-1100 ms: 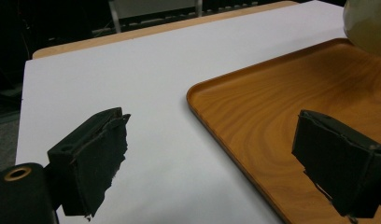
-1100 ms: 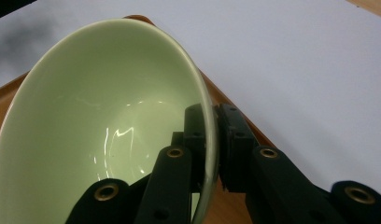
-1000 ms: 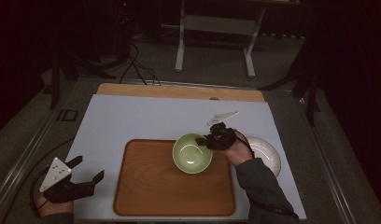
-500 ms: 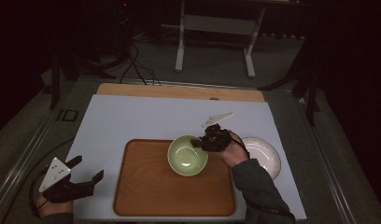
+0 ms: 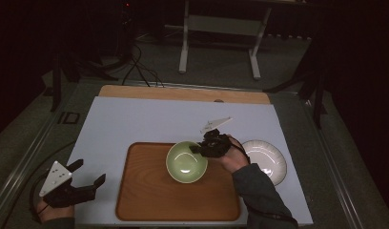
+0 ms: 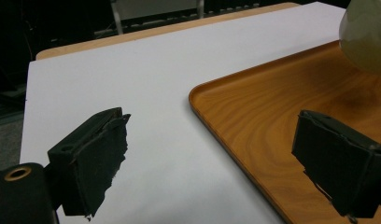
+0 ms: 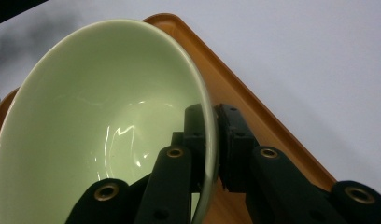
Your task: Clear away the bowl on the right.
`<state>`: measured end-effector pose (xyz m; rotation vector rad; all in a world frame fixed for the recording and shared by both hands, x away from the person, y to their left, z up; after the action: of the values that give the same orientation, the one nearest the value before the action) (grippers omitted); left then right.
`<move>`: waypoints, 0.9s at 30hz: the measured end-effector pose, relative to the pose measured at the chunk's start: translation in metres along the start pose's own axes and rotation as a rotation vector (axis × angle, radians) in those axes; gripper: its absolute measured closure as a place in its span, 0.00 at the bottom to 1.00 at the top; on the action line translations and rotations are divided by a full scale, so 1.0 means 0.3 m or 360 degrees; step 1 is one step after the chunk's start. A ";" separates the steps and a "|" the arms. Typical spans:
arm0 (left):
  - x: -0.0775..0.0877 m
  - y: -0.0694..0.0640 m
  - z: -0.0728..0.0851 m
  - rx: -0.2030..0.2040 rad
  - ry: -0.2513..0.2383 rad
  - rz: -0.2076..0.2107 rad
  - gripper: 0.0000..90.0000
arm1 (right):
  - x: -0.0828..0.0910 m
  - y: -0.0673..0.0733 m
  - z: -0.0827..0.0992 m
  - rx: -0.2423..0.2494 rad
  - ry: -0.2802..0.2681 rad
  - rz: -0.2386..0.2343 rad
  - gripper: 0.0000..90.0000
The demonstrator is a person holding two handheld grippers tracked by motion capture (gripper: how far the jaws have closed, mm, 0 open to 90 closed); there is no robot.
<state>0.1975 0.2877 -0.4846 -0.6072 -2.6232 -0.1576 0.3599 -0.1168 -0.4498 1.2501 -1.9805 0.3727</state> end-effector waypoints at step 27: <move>0.001 0.003 0.000 0.0002 -0.0003 -0.0008 0.11 | -0.061 0.031 0.030 0.0002 0.0047 -0.0039 0.92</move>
<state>0.1976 0.2886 -0.4846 -0.6009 -2.6264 -0.1570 0.3524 -0.1058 -0.4679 1.2620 -1.9386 0.3785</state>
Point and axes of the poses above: each handheld gripper's, and its own axes: x roughly backward along the jaws, z roughly out of its underside, y roughly to its left, the point moved 1 cm from there along -x, roughly forward along the jaws, and after that the axes turned 2 degrees about y, right-handed, at the moved point
